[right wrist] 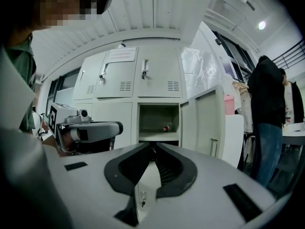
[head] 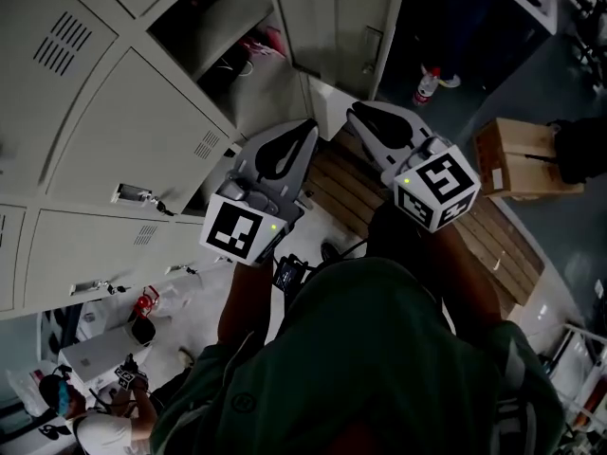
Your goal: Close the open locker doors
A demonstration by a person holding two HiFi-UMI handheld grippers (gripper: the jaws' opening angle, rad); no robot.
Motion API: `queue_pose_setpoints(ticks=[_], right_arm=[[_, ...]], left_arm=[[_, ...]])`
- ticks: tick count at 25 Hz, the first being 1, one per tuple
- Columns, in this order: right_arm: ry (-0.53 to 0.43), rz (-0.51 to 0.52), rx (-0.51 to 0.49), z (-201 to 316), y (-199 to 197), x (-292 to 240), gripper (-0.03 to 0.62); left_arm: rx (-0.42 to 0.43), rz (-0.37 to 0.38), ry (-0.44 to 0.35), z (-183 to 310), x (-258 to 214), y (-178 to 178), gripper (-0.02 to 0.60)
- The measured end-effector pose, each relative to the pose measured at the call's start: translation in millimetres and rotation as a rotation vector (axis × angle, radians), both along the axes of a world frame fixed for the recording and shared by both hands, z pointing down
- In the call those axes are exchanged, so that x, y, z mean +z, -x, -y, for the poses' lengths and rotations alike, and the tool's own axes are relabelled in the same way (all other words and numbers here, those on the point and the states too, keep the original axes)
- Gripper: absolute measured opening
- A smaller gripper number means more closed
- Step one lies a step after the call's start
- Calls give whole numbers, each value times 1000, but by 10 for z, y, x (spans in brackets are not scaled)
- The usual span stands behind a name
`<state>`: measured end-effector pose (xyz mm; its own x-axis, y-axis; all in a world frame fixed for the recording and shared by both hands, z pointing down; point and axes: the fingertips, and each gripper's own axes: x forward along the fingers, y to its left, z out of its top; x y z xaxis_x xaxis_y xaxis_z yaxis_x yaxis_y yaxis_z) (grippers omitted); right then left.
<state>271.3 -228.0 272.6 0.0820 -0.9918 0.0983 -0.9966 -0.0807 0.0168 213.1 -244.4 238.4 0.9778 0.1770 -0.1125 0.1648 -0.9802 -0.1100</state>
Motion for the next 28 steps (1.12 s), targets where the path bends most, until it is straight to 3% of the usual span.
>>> queue_pose_setpoints(ticks=[9,15,28], right_arm=[[6,17,51,-36,-567,48,38],[9,39,39,-19,-1042,111,38],[19,59,-105,89,-1844,250,38]], left_arm=[[9,30,4,-5,43,-395,3],[11,64,-7,-70,98,-856,3],[-28,126,-5,-120,278,-1890,3]])
